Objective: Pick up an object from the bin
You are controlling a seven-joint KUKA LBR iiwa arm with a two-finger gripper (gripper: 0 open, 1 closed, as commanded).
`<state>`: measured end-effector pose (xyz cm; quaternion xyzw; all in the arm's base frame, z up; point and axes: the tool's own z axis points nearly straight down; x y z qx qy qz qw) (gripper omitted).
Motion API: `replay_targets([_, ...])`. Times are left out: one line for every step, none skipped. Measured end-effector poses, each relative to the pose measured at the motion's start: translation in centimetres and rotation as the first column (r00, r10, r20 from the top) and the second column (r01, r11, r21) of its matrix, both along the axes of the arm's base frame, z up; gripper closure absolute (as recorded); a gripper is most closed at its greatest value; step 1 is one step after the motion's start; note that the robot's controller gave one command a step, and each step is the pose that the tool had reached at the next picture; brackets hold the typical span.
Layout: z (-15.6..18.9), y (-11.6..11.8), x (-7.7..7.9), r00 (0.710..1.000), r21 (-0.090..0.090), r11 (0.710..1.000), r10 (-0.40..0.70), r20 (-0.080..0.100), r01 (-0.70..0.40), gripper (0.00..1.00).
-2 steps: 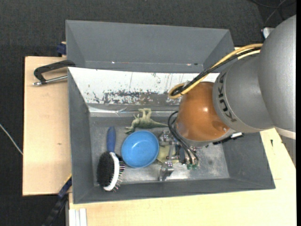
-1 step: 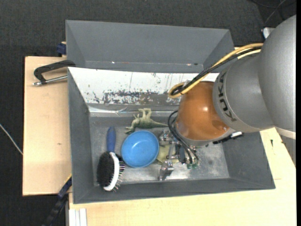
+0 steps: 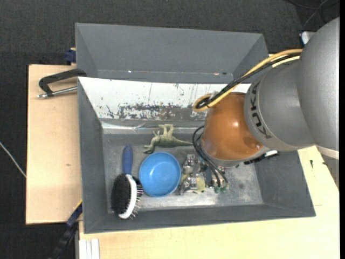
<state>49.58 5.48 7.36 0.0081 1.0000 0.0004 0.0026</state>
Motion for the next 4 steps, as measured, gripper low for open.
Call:
replay_targets([8.2,0.1,0.2,1.0,0.001,1.0,0.001,0.007,-0.001,1.0])
replay_targets([8.4,0.1,0.4,1.0,0.0,1.0,0.002,0.001,-0.002,1.0])
replay_targets([11.1,0.2,0.5,1.0,0.001,1.0,0.002,0.003,-0.002,1.0])
replay_targets([12.4,0.3,0.7,1.0,0.001,1.0,0.003,0.002,-0.003,1.0])
